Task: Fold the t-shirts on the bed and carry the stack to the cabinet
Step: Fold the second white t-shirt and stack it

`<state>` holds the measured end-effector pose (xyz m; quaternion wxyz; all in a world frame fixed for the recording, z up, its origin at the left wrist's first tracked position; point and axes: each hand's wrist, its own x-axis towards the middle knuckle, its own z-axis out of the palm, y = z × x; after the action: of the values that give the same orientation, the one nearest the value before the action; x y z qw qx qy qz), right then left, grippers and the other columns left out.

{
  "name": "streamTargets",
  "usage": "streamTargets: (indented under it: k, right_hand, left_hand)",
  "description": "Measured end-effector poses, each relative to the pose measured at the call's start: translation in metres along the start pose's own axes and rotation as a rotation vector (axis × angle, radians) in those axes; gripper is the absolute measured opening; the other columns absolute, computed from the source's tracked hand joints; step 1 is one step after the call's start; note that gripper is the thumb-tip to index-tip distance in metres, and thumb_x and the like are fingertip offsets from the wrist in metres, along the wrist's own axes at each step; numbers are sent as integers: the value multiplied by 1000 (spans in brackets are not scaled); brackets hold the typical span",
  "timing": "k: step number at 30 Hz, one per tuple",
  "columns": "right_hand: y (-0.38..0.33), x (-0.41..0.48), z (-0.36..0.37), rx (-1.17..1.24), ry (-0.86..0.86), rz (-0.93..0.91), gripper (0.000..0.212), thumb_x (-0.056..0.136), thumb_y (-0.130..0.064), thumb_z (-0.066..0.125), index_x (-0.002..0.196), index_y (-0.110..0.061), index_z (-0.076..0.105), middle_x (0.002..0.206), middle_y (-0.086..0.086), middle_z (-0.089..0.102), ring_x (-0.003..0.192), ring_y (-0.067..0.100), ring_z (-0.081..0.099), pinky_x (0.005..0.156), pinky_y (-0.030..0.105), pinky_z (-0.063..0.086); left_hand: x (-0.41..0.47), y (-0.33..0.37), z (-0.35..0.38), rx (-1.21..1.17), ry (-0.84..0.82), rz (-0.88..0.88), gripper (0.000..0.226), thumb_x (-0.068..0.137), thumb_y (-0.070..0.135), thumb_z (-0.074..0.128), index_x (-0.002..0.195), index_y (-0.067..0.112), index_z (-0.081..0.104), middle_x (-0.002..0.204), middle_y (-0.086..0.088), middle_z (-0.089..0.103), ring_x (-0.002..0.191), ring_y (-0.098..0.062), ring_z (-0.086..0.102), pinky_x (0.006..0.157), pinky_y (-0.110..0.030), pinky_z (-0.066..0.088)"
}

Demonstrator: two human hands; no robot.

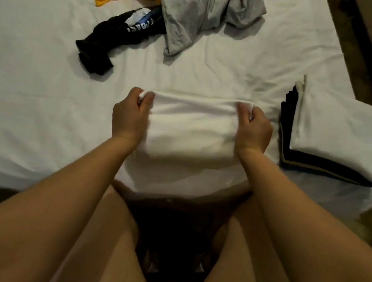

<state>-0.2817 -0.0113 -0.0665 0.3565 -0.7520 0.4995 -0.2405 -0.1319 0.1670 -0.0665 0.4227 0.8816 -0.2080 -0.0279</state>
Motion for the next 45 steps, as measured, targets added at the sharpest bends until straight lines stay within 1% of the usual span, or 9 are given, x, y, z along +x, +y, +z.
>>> streamTargets:
  k: [9,13,17,20,23,28,34,40,45]
  right_hand:
    - [23,44,44,-281,-125,151,39,91,-56,41,79,-20,51,100,10,64,85,28,53,68,30,32]
    - [12,42,35,-197,-86,196,35,89,-52,50,103,-19,53,108,5,61,99,28,55,74,31,36]
    - [-7,2,43,-309,0,-147,57,90,-41,52,142,-25,34,148,4,33,137,24,27,110,38,16]
    - [-14,-28,68,-517,-264,-393,58,94,-41,40,147,-36,17,158,-5,9,145,19,5,112,40,-5]
    - [10,-30,76,-701,-380,-416,58,92,-54,19,147,-43,5,159,-8,-1,145,23,-7,111,46,-11]
    - [31,-24,65,-790,-462,-278,72,81,-78,20,140,-53,-13,155,-12,-23,142,22,-24,110,58,-10]
    - [31,-22,43,-539,-357,-103,83,76,-78,39,144,-50,1,157,4,-16,145,26,-2,116,43,7]
    - [22,5,21,-11,-495,107,73,79,-35,69,142,-40,33,145,1,36,130,19,39,105,29,34]
    - [21,3,-6,241,-609,161,71,76,-19,76,138,-33,43,140,-6,43,125,8,41,95,18,36]
  left_hand:
    - [40,-36,46,139,-56,-203,38,95,41,42,78,7,48,79,-10,54,76,-28,50,65,-31,31]
    - [40,-22,36,229,-74,-194,41,95,46,38,113,10,46,111,-14,57,98,-33,55,79,-36,41]
    - [0,8,33,388,65,202,49,91,36,43,132,9,46,132,-21,48,122,-37,46,101,-50,33]
    - [-28,15,58,506,-215,243,60,88,44,22,140,20,40,148,-9,36,139,-26,28,111,-52,12]
    - [-33,-9,68,642,-336,199,65,86,53,15,143,27,34,154,-3,24,143,-24,17,112,-47,3]
    - [-39,-36,65,701,-311,281,62,84,52,30,140,28,40,152,-9,29,139,-27,25,108,-48,10]
    - [-39,-27,43,390,-227,-53,58,83,57,37,139,40,37,156,-17,8,142,-33,14,113,-42,15]
    - [0,-23,7,-323,-381,-371,59,91,35,55,143,40,27,149,4,32,132,-17,35,106,-28,30]
    - [-18,-10,-2,-387,-417,-271,72,86,24,64,144,38,23,150,9,28,126,-8,34,98,-23,32]
